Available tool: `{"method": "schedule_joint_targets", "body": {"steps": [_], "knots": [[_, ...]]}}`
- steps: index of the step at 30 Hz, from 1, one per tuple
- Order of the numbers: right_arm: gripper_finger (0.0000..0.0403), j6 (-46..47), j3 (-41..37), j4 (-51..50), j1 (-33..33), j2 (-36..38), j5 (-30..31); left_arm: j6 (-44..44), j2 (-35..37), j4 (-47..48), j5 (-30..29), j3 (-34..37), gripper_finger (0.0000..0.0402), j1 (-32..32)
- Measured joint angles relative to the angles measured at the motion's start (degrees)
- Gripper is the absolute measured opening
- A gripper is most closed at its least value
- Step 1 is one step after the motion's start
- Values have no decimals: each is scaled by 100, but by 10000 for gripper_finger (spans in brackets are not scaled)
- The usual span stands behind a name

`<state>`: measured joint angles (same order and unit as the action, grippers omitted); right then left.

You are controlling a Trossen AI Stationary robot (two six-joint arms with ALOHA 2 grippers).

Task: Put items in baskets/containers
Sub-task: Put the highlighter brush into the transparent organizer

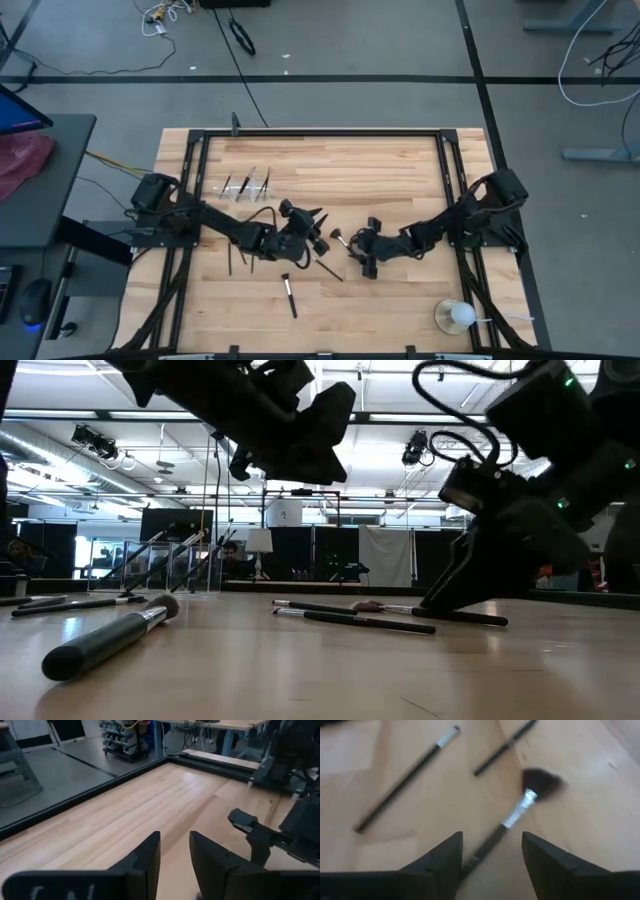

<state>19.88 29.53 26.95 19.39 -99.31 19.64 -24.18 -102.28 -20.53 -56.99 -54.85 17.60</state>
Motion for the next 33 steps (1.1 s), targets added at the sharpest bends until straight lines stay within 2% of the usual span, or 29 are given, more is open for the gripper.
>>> {"method": "schedule_joint_targets", "body": {"steps": [5,14,17,22,23,29,33], "knots": [[180,-182,-221,94,-257,22,-155,90,-9,-37,-2,0,110,-17],[152,-380,-637,113,-517,53,54,94,-9,-57,20,0,110,-8],[116,-473,-763,247,-573,59,32,96,-9,-60,20,0,110,-8],[24,-591,-999,633,-651,59,44,122,-9,-61,22,0,110,3],[16,-599,-1004,639,-650,59,58,154,-9,-61,24,0,110,3],[24,-768,-1075,812,-451,133,320,299,-9,-64,24,0,110,1],[10,-815,-1164,562,-206,646,411,517,-9,-73,253,0,110,48]]}}
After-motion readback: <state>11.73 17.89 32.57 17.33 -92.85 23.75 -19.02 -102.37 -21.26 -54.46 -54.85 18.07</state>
